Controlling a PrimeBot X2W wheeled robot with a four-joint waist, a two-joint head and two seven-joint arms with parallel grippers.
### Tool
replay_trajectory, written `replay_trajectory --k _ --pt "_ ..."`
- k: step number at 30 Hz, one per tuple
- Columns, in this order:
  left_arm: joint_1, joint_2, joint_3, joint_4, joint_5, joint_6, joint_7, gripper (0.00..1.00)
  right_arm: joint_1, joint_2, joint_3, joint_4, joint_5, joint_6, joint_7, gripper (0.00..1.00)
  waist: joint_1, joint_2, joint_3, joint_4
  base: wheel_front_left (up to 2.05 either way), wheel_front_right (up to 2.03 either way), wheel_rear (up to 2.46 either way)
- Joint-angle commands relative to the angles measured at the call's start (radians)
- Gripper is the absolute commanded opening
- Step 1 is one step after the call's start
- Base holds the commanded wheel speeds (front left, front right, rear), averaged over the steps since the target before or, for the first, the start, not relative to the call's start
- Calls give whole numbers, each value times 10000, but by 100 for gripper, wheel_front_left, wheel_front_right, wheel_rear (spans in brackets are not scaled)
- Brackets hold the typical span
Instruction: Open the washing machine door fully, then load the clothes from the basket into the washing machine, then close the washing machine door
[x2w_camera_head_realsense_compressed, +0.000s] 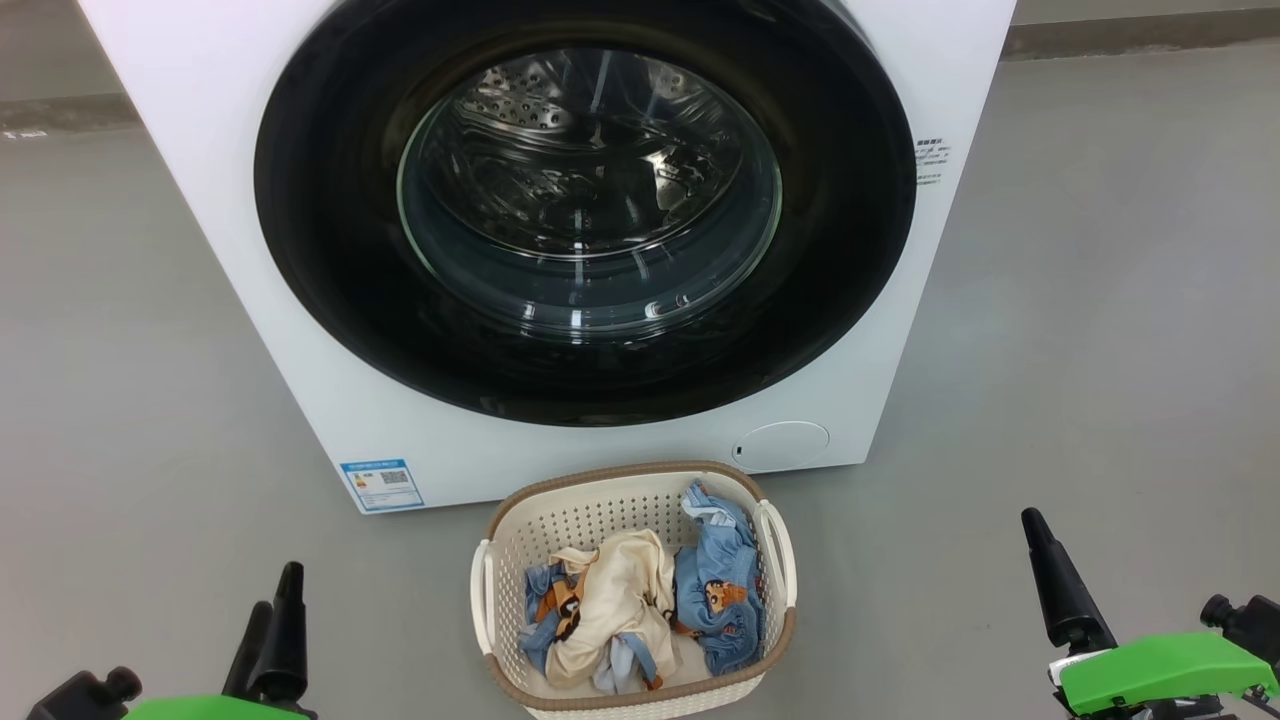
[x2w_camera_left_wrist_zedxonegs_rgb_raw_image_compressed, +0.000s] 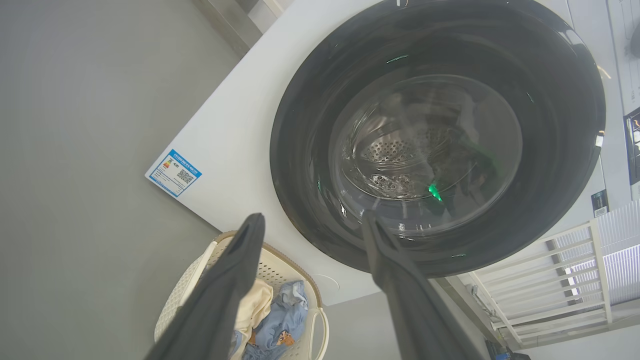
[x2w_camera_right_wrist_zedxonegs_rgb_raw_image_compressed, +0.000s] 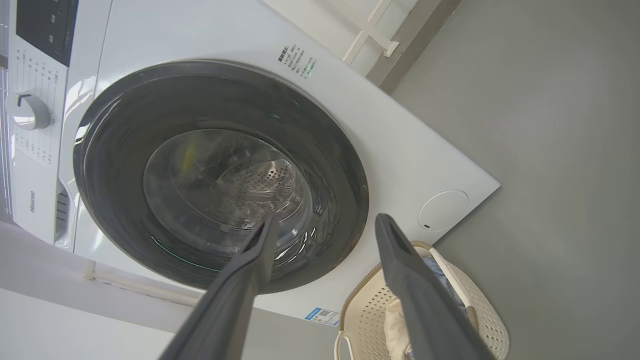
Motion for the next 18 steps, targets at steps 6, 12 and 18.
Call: replay_trajectory --k 6,12,18 --pt "-116 227 180 -294 1122 -54 -260 100 -424 -196 132 -51 -1031 6 -244 100 0 0 -4 7 0 0 0" --pt "-103 258 154 -268 1983 -60 -429 100 -472 -236 165 140 -1998 7 -385 100 0 0 2 16 0 0 0" --pt "-88 324 131 -240 2675 -65 -569 100 -511 -212 162 264 -2748 7 -502 100 0 0 4 20 0 0 0"
